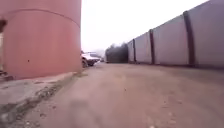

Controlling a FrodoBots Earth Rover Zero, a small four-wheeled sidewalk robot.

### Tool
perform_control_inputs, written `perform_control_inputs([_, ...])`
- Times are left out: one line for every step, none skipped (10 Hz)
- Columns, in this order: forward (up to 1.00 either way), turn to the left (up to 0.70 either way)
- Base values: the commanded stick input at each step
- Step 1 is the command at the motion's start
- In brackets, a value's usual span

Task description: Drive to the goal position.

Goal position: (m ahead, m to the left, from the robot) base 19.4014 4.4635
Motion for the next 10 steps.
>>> perform_control_inputs([0.7,0.13])
perform_control_inputs([0.7,0.0])
perform_control_inputs([0.7,0.0])
perform_control_inputs([0.7,0.0])
perform_control_inputs([0.7,0.0])
perform_control_inputs([0.7,0.0])
perform_control_inputs([0.7,0.0])
perform_control_inputs([0.7,0.0])
perform_control_inputs([0.7,0.0])
perform_control_inputs([0.7,0.0])
